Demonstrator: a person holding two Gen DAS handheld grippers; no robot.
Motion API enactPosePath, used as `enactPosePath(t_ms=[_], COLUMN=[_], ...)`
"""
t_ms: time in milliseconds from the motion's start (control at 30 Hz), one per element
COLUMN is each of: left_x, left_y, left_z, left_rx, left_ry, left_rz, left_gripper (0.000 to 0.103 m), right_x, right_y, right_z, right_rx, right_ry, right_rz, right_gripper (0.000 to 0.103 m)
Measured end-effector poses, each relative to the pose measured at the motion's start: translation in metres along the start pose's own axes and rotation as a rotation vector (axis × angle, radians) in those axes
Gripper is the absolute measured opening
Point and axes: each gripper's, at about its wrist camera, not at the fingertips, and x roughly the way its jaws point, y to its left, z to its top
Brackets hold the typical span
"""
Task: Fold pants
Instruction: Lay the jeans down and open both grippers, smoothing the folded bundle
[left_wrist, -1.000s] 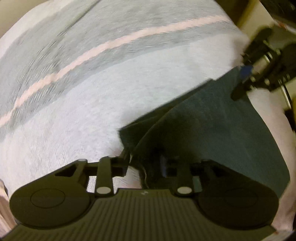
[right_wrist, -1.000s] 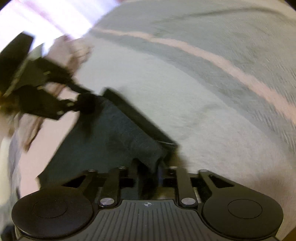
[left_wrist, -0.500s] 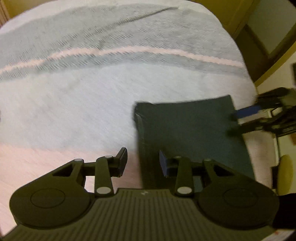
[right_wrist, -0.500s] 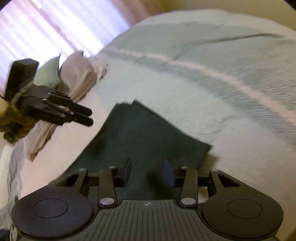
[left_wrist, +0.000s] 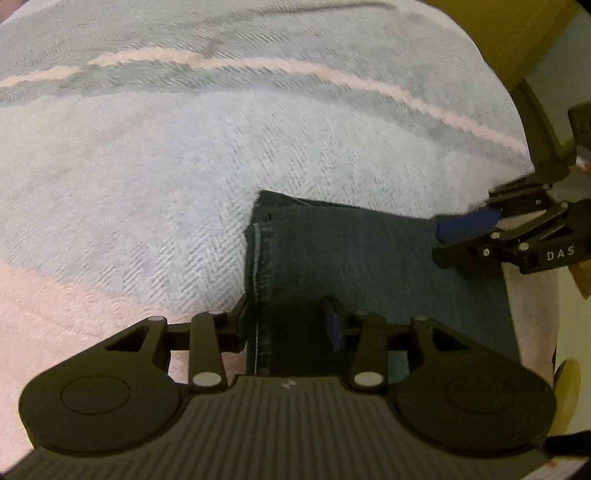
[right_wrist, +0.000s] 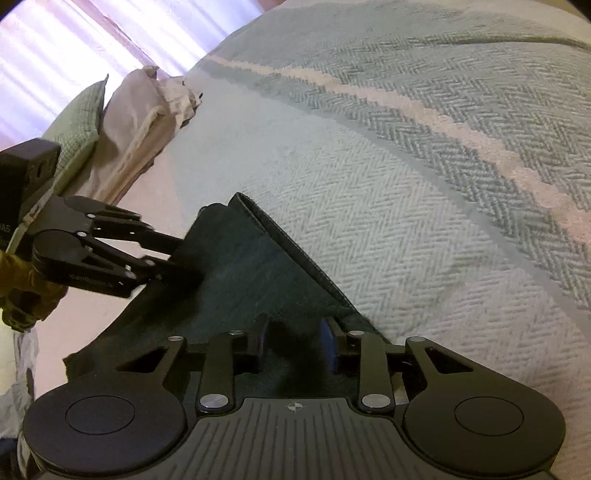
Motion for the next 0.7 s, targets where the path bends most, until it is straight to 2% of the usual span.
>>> enactPosePath(t_ms=[133,233,300,433,567,700], left_x=[-0.04,-0.078,-0.106,-0.155,-0.186,-0.191], left_y=[0.01,0.016,0.015,0.008,-0.004,-0.015], left_z=[-0.018,-0.044,-0.07,-0.13,-0.204,-0.272], left_rx=[-0.064,-0.125,-0.157,-0.25,-0.405,-0.6], left_ry=[-0.032,-0.058,-0.078,-0.123,-0.15,-0.17], left_rz=[0.067,0.119,0.159,0.221,0.267,0.244], left_gripper=[0.031,0.031,0.031,0.032,0.032,0.033], right_x=[-0.02,-0.034,-0.047,-0.081,-0.098,-0.093], right_y=[0.001,0.019,0.033,0.065,0.104,0.135], right_z=[-0.004,-0.01,-0.02,-0.05,-0.087,-0.119], right_rx=[0.024,-0.003,-0.018,-0.025,-0.09,-0.132], right_ry=[-0.015,-0.016,-0.021,-0.036,-0.016,0.03], right_rz=[-0.052,-0.159,-0.214,-0.218,-0.187,-0.162], right_gripper=[0.027,0.029,0.035,0.04,0.045,0.047])
